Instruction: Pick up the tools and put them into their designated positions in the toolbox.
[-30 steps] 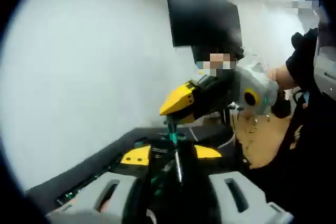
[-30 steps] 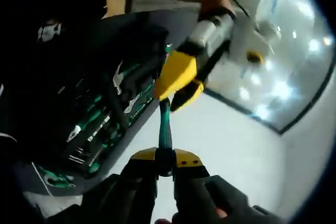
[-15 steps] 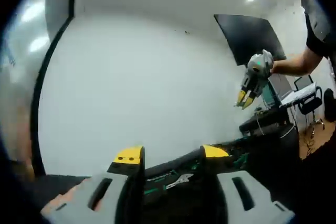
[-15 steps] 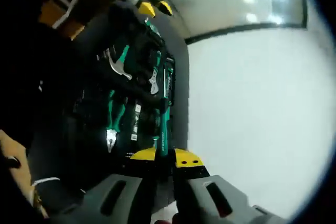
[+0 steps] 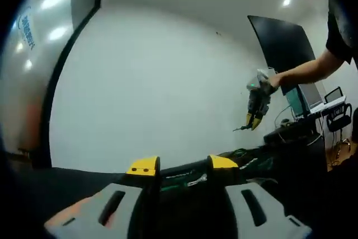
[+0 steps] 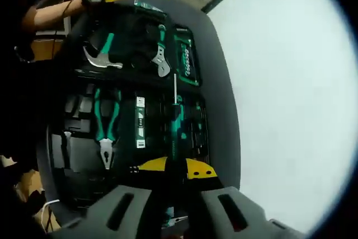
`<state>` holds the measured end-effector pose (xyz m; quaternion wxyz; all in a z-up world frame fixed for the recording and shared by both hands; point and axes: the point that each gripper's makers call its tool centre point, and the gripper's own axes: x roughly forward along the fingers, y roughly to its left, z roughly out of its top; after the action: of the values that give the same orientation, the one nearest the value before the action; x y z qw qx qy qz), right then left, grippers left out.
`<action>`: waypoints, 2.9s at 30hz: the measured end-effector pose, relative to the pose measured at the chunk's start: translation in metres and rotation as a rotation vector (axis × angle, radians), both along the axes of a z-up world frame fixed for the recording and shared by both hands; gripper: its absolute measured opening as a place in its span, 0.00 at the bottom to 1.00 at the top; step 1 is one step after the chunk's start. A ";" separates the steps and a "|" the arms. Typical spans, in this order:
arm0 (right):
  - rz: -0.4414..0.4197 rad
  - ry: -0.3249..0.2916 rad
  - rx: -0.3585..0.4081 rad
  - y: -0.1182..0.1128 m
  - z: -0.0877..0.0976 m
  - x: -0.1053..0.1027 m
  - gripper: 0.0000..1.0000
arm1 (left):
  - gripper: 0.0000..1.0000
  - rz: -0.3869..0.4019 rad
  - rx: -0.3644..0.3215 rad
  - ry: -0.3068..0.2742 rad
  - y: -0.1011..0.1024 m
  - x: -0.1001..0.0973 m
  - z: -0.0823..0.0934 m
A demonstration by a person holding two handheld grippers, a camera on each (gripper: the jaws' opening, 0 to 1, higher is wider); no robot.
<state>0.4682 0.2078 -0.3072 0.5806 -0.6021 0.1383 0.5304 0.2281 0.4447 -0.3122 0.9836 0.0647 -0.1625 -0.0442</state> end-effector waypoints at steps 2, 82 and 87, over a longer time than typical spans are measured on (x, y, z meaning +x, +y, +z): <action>-0.008 -0.011 -0.057 0.005 -0.011 0.016 0.08 | 0.29 0.001 0.006 0.006 0.001 0.001 -0.002; -0.095 0.178 -0.218 0.087 -0.105 0.082 0.04 | 0.21 0.128 0.069 0.171 0.030 0.014 -0.036; -0.067 0.175 -0.244 0.079 -0.109 0.084 0.04 | 0.21 0.129 0.068 0.175 0.030 0.014 -0.037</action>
<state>0.5524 0.2869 -0.4158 0.5061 -0.6147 0.2718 0.5405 0.2418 0.4747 -0.3489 0.9920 0.1043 -0.0701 0.0084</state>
